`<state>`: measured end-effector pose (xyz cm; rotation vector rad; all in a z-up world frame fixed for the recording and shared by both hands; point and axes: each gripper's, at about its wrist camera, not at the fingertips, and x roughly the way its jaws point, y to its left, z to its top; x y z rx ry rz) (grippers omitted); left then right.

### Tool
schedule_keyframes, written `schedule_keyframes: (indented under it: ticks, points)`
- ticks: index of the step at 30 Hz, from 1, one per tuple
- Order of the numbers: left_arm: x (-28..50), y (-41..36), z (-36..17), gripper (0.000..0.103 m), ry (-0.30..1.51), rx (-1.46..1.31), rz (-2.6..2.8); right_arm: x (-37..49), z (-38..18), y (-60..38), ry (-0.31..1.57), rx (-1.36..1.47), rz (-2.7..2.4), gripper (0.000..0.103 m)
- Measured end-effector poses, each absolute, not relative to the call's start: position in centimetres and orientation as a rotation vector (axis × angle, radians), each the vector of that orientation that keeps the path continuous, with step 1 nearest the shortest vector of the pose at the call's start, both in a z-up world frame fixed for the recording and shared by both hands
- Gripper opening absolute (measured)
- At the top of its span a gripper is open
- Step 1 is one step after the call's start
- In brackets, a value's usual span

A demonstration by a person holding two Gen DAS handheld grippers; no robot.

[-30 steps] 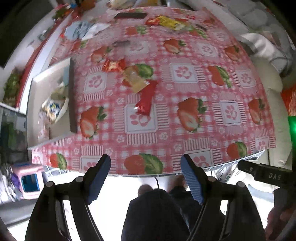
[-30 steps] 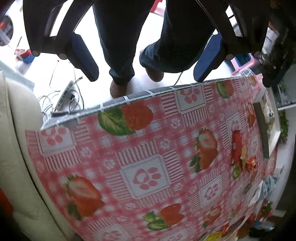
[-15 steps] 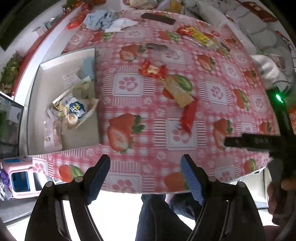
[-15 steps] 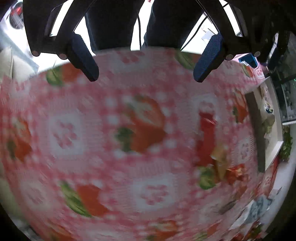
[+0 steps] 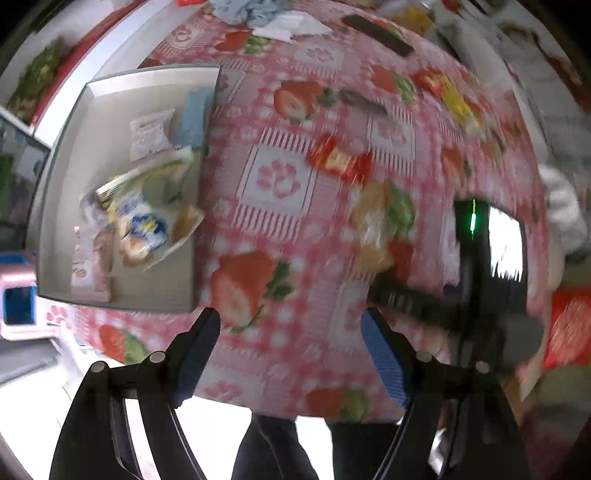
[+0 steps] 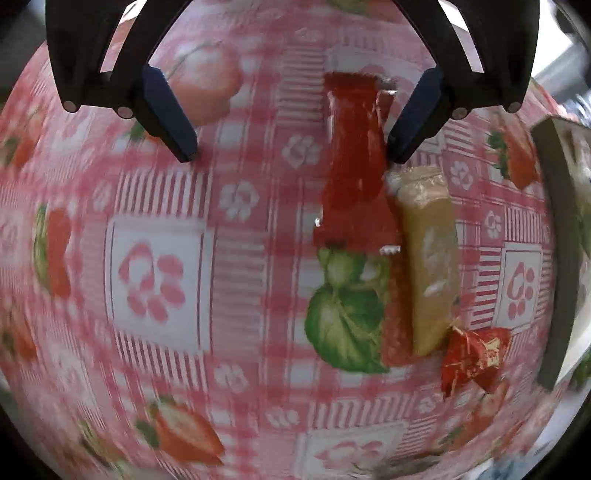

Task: Organize snacks
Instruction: 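Grasp the red stick packet with the right tool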

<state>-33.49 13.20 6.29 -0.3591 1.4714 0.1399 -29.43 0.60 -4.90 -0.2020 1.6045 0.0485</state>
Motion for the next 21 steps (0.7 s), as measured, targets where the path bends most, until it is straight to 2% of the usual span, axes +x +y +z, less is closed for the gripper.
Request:
schedule_keyframes:
  ticks: [3, 12, 17, 21]
  points:
    - [-30.3, 13.2, 5.3, 0.082, 1.491, -0.418, 0.172, -28.4, -4.3, -1.0, 1.570, -0.315, 0.028, 0.103]
    - [-22.9, 13.5, 0.3, 0.082, 1.539, -0.616, 0.279, -26.5, -4.8, -4.3, 1.639, -0.261, 0.180, 0.103]
    - [-21.7, 13.2, -0.8, 0.082, 1.569, -0.596, 0.316, -27.2, -5.0, -4.1, 1.643, -0.261, 0.181, 0.103]
    - [-21.8, 13.8, -1.8, 0.082, 1.572, -0.739, 0.373, -26.8, -5.6, -2.2, 1.675, -0.286, 0.192, 0.103]
